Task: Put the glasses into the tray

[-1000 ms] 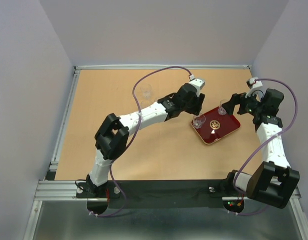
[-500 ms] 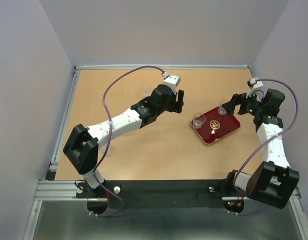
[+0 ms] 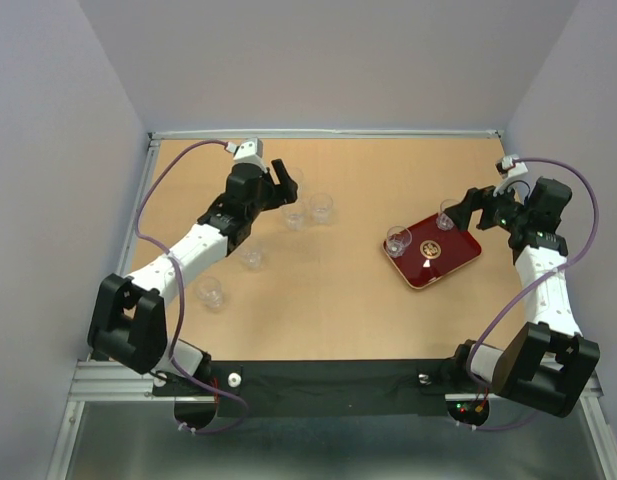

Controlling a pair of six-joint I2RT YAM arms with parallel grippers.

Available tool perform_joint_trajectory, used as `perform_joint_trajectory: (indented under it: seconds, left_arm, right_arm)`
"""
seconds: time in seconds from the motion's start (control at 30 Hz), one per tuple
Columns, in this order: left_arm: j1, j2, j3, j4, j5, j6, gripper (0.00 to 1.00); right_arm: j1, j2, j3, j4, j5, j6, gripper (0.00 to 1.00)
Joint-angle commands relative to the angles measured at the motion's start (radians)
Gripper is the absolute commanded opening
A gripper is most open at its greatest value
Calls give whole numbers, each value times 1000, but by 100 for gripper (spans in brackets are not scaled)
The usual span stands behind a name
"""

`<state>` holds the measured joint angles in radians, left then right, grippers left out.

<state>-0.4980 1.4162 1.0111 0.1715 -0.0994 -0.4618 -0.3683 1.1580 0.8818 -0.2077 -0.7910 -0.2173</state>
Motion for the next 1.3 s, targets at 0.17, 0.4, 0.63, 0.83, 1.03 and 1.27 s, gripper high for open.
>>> perform_joint_trajectory:
  seconds: [0.17,0.4,0.63,0.83,1.03,1.27]
  left_arm:
    - [98,15,-25,48,95,-127,82]
    - [124,93,-22,33,132,-156,79]
    - [125,185,10,28,135,-152,73]
    - [125,260,47,10,109,-133,69]
    - [125,326,80,-4,107,-107,60]
    - [127,359,98,-23,107,-84,28]
  right_arm:
    - [-12,-20,-1,50,-17,-13,100]
    - [-14,-15,-3,51,-19,-14,100]
    - [-15,-14,-3,51,-19,-16,100]
    - [-20,-12,-3,51,-22,-17,100]
    - [-23,-14,-4,51,-24,-19,100]
    - [-26,-14,-6,50,-28,-19,100]
